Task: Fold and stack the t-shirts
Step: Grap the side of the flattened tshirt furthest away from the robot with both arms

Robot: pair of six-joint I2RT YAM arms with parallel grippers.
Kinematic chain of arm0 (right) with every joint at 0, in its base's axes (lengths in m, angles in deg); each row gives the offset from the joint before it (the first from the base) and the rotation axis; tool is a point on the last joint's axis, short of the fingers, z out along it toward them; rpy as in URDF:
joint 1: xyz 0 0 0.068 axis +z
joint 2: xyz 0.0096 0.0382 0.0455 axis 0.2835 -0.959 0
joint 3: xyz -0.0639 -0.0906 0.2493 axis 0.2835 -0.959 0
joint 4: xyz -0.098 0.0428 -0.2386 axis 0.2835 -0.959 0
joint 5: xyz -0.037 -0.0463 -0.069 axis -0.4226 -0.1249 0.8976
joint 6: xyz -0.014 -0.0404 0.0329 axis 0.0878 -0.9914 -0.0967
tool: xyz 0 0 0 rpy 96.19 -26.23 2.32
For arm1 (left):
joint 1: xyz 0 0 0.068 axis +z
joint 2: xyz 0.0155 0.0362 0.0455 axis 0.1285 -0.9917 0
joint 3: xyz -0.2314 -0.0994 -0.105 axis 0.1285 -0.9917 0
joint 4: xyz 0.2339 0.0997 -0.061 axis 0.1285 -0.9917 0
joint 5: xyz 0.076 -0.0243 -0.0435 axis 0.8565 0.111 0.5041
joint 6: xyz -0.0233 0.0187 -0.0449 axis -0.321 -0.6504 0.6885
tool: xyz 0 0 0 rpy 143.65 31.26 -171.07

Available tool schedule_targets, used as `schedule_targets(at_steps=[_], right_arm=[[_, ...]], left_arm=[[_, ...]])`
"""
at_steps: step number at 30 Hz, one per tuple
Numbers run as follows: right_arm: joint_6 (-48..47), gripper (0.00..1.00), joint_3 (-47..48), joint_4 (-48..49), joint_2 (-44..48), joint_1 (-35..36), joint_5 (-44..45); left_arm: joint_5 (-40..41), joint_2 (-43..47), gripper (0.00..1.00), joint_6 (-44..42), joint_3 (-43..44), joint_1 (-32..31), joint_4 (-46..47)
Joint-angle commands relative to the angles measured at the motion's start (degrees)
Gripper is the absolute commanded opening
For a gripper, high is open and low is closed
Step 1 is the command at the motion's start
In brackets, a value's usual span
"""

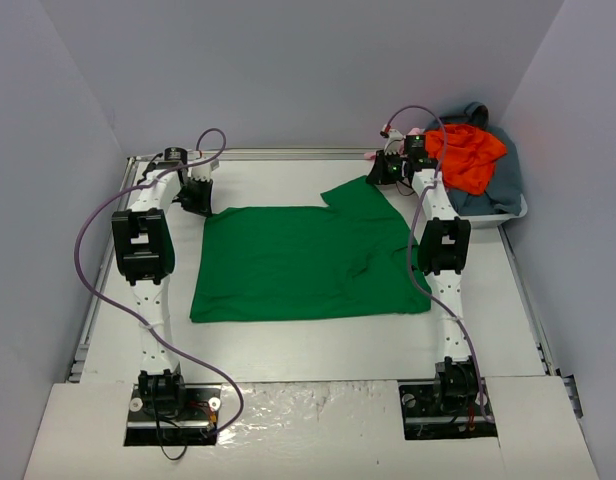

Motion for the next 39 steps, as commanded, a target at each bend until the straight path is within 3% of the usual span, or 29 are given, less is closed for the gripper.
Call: schedule_targets(at_steps=[1, 12, 39], right_arm=[[-0.25, 0.02, 0.27, -2.88, -0.59, 0.55, 2.7], [-2.71, 0.0, 0.8, -4.02, 0.46, 1.69, 6.48], [-6.05, 0.0, -3.25, -5.87, 12.94, 2.13, 7.36]], left_arm=[[0.22, 2.37, 0.03, -0.73, -0.17, 0.03, -0.23], [0.66, 2.98, 0.02, 0.76, 0.36, 0.12, 1.26], [-0.57, 7.99, 0.02, 3.57, -0.52, -0.23, 4.6]])
